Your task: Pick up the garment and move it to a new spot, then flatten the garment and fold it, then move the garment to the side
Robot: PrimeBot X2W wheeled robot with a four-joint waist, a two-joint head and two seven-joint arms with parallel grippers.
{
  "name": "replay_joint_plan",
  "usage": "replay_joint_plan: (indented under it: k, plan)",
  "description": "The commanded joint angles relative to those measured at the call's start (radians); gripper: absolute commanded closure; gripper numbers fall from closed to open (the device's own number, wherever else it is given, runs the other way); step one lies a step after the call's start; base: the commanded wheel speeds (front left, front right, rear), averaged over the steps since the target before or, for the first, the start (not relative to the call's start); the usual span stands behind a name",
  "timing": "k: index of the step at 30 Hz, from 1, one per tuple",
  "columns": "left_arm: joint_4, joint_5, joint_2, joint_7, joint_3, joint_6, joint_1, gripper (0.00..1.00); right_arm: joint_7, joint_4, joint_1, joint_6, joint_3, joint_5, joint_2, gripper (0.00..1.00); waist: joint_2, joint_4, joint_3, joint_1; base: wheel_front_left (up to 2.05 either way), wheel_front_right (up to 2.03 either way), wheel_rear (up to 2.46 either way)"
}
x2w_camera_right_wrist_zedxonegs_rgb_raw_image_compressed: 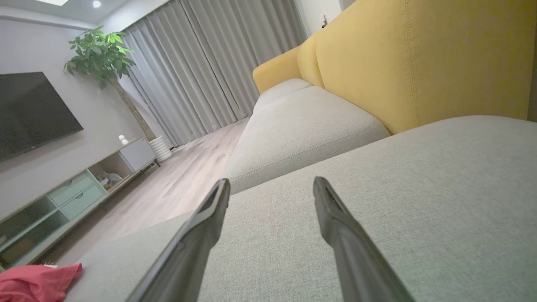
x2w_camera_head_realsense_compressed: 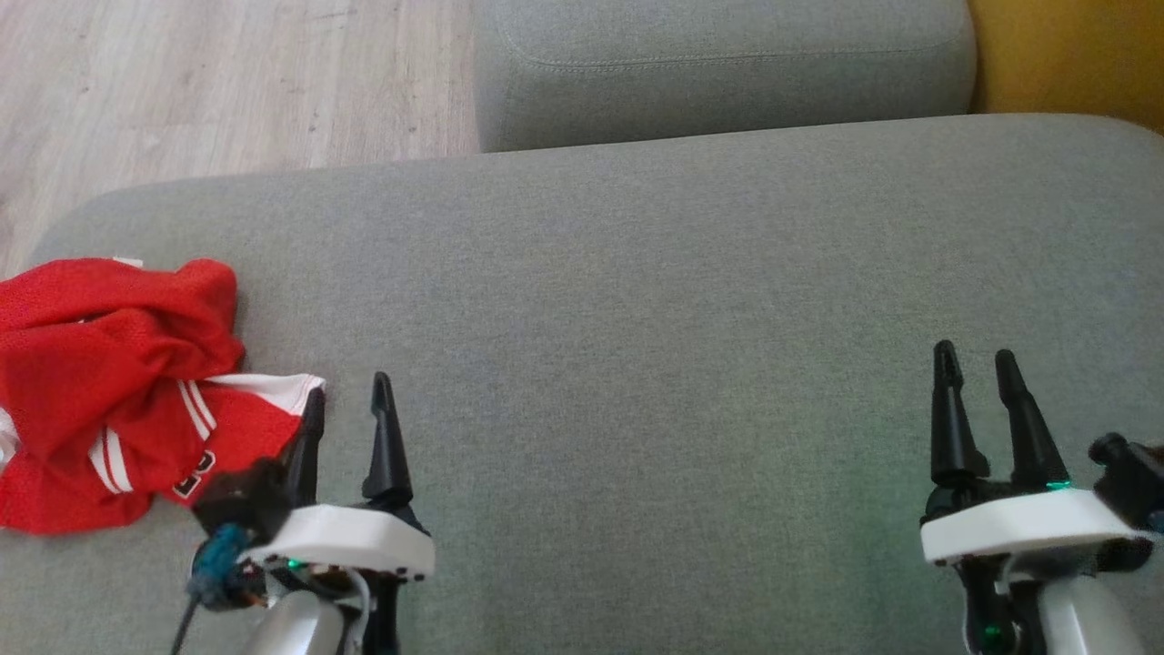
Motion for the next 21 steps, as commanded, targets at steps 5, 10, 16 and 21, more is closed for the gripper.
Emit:
replay_joint_plan:
  k: [5, 10, 16, 21]
  plan:
    - [-0.027, 0.086, 0.038, -0.027, -0.035, 0.046, -0.076, 0.00, -0.030, -0.048, -0.043, 0.000, 0.030, -0.099, -0.008, 0.00, 0.0000, -0.001, 0.003, -0.0001, 0.00, 0.00, 0.00]
    - [-0.024, 0.145, 0.061, -0.042, -0.086, 0.085, -0.094, 0.00, -0.044, -0.055, -0.044, -0.001, 0.040, -0.174, -0.008, 0.00, 0.0000, -0.004, 0.007, -0.0001, 0.00, 0.00, 0.00]
    - [-0.010, 0.216, 0.086, -0.060, -0.146, 0.123, -0.118, 0.00, -0.062, -0.068, -0.043, -0.001, 0.048, -0.263, -0.008, 0.00, 0.0000, -0.006, 0.009, -0.0001, 0.00, 0.00, 0.00]
    - [0.007, 0.284, 0.106, -0.075, -0.196, 0.158, -0.137, 0.00, -0.077, -0.080, -0.043, -0.001, 0.052, -0.341, -0.009, 0.00, 0.0000, -0.005, 0.010, -0.0001, 0.00, 0.00, 0.00]
